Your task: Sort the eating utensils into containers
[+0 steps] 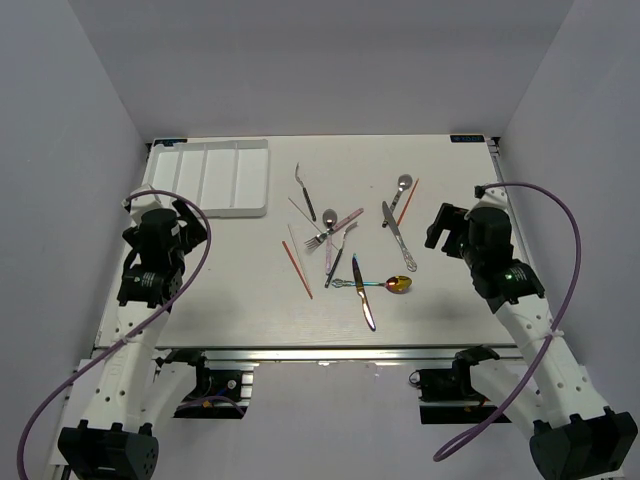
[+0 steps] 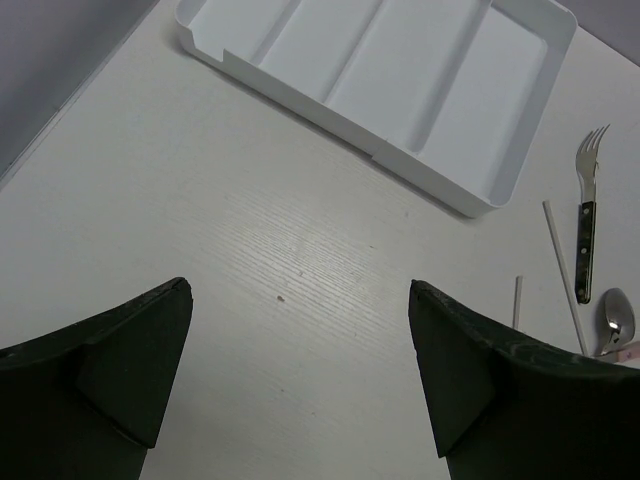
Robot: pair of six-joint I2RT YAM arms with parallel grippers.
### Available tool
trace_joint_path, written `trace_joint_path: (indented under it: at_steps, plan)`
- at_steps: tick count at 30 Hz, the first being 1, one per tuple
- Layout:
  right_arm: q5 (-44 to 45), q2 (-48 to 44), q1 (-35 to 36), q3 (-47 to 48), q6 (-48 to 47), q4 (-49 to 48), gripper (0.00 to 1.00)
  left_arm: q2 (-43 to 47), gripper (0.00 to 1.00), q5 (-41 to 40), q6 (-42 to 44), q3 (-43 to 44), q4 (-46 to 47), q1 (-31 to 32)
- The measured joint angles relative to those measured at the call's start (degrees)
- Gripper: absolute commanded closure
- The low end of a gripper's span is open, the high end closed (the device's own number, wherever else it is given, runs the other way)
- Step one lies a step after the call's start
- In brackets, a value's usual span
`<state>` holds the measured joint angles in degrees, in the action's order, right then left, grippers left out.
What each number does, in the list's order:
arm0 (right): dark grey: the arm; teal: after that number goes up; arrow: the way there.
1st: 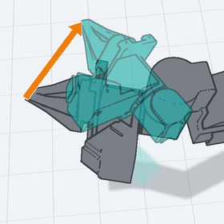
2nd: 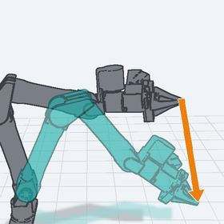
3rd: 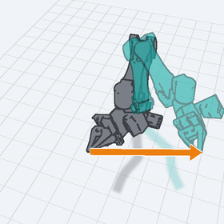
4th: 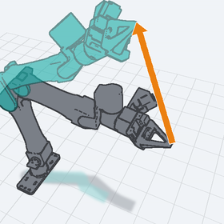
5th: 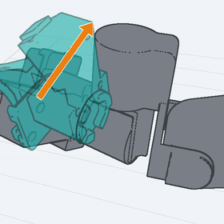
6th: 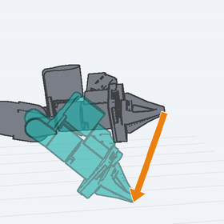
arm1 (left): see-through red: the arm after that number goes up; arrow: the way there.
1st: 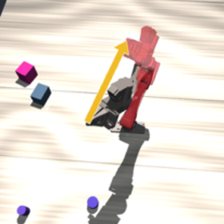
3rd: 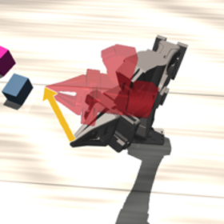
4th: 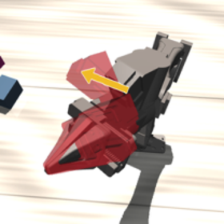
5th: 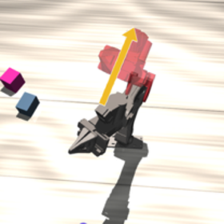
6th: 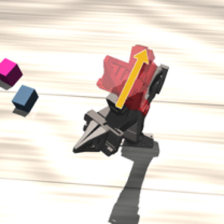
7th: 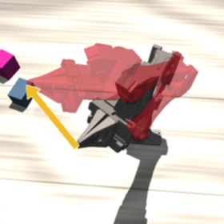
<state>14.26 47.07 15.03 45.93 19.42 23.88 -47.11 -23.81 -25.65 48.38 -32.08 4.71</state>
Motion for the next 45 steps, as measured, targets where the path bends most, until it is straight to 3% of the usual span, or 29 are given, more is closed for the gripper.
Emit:
trace_joint_path:
  at_steps: [9,16,20,26,34,38,41,44,45]
  plan:
    - [-5.88,2.6,0.0,-0.2,0.09,-2.14,0.11,1.64,0.02,0.55,0.13,0.0,0.15,0.0]
    - [-22.53,9.9,0.68,-1.6,-0.02,-10.84,0.11,0.83,0.02,0.48,0.11,0.0,0.44,0.0]
    - [-19.56,17.35,2.69,-0.26,-1.95,-12.68,0.11,-0.33,0.02,0.31,0.09,-0.02,0.39,0.0]
    - [-10.36,35.56,3.74,10.08,-7.85,-8.46,0.11,-1.11,0.02,0.98,0.09,-0.02,0.72,0.0]
    - [-7.45,49.37,3.74,13.53,-13.79,-7.8,0.43,-3.69,0.02,3.87,0.15,-0.02,0.83,0.0]
    - [-7.17,54.58,3.74,15.76,-15.41,-8.28,0.49,-3.82,0.02,4.66,0.15,-0.02,0.85,0.0]
    - [-6.75,56.63,3.76,16.48,-16.06,-9.51,0.59,-4.22,0.02,5.03,0.17,-0.02,0.85,0.0]
    - [-6.67,57.55,3.76,17.31,-16.55,-10.45,0.73,-4.39,0.02,5.22,0.2,-0.02,0.85,0.0]
    - [-6.8,57.66,3.76,17.33,-16.63,-10.71,0.86,-4.44,0.02,5.27,0.2,-0.02,0.85,0.0]
